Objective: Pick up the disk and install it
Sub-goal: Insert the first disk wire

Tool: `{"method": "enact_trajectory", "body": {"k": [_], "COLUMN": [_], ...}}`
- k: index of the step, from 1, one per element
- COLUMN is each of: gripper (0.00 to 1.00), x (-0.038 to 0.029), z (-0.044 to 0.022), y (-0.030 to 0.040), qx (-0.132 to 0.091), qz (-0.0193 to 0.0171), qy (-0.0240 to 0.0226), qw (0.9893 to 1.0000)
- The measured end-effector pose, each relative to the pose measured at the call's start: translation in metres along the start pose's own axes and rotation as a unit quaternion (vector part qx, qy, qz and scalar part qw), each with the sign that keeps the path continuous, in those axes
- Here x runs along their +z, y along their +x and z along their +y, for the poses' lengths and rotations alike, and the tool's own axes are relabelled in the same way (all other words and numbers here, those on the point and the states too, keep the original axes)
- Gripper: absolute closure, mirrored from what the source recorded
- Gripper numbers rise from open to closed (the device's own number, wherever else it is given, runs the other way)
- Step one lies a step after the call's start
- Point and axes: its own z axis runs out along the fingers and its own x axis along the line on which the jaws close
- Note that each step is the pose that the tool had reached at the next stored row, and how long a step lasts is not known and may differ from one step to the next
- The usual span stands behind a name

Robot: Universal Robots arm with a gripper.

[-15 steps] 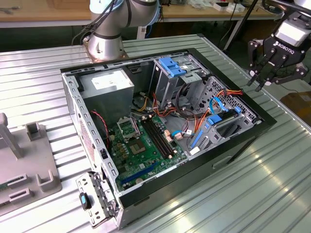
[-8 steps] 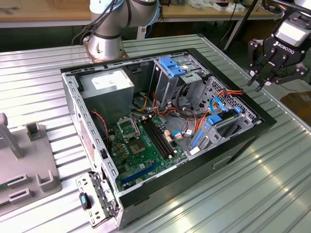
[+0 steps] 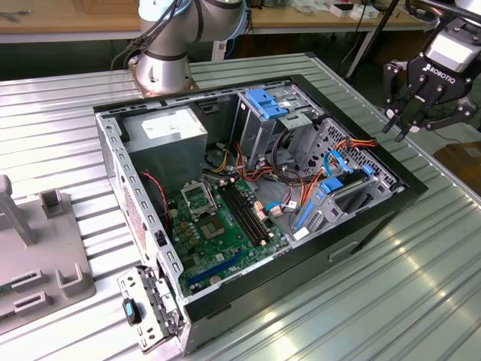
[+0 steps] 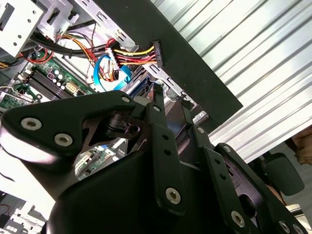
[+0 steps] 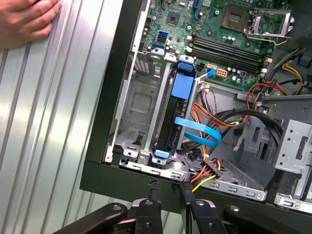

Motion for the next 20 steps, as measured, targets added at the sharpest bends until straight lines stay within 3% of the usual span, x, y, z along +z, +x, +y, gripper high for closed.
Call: {"method": "enact_trajectory", "body": {"k": [3, 4, 5, 7, 10, 11, 12, 13, 14, 15, 20], "gripper": [0.7, 0.7, 0.7, 0.7, 0.7, 0.7, 0.7, 0.7, 0.7, 0.7, 0.7], "x": [0.0005, 0.0011, 0.0027, 0.0051, 0.0065, 0.0072, 0.0076, 0.0083, 0.0092, 0.0101, 0.0129], "z": [-0.0004, -0.0005, -0.0004, -0.0004, -0.0005, -0.0005, -0.0005, -0.0005, -0.0005, -0.0008, -0.0037], "y": [-0.0001, 0.0, 0.0, 0.0, 0.0, 0.0, 0.0, 0.0, 0.0, 0.0, 0.001], "qx": [-0.034, -0.049, -0.074, -0.115, -0.146, -0.163, -0.173, -0.188, -0.209, -0.222, -0.25], "qz": [-0.0015, -0.0021, -0.0031, -0.0049, -0.0062, -0.007, -0.0073, -0.0081, -0.009, -0.0096, -0.0107], "qy": [0.0005, 0.0007, 0.001, 0.0015, 0.0019, 0.0022, 0.0023, 0.0025, 0.0028, 0.003, 0.0033], "qw": [0.9994, 0.9988, 0.9973, 0.9934, 0.9892, 0.9866, 0.985, 0.9822, 0.9779, 0.975, 0.9682]}}
